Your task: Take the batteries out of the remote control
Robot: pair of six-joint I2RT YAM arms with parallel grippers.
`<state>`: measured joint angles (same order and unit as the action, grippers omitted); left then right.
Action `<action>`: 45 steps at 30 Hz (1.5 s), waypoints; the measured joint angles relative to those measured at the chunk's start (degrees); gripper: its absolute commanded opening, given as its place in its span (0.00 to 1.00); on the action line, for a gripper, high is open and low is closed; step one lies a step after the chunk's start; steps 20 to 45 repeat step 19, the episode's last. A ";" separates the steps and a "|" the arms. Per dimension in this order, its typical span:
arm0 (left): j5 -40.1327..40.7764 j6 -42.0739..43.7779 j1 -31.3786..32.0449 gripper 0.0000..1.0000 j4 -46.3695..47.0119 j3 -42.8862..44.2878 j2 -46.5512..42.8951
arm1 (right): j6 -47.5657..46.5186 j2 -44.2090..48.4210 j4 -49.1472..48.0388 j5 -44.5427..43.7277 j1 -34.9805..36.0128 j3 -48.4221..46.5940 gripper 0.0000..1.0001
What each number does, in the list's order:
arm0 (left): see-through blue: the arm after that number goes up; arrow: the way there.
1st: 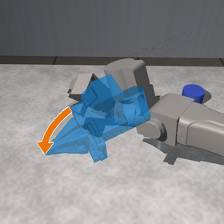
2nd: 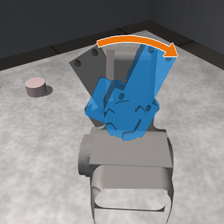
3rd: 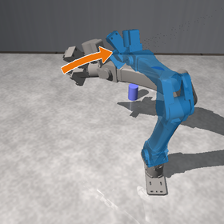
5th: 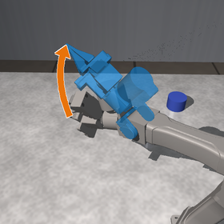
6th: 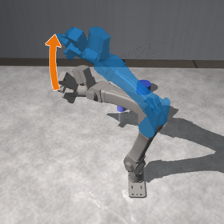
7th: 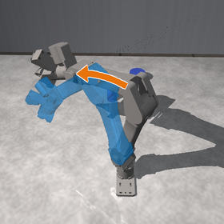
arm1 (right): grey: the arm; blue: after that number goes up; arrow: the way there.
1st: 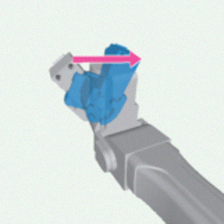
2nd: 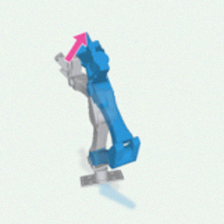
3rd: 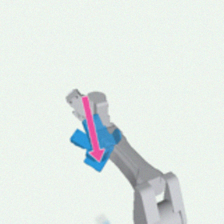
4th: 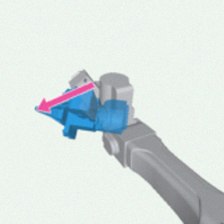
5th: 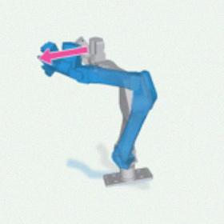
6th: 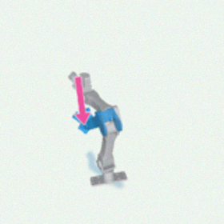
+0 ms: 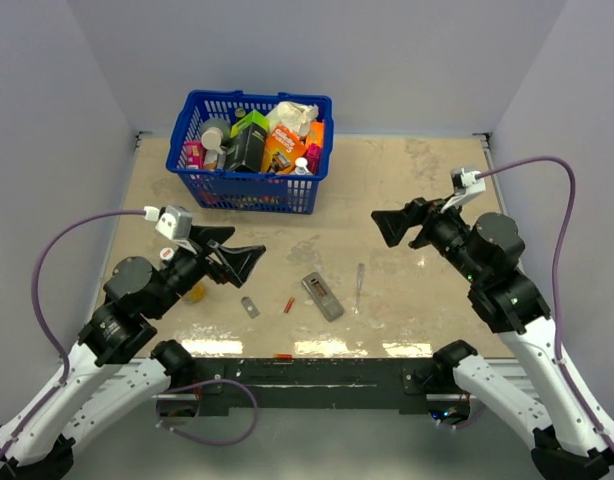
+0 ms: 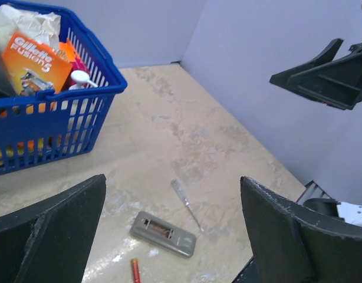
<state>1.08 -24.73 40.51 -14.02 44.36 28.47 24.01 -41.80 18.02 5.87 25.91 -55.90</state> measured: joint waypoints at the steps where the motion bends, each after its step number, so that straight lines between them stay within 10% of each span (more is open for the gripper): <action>1: -0.46 -0.31 0.00 1.00 0.57 0.37 -0.20 | 0.17 0.68 0.04 0.00 0.00 0.00 0.98; 45: -1.90 -2.78 0.00 1.00 1.36 0.98 0.31 | 2.99 2.56 -0.90 2.73 0.00 2.01 0.98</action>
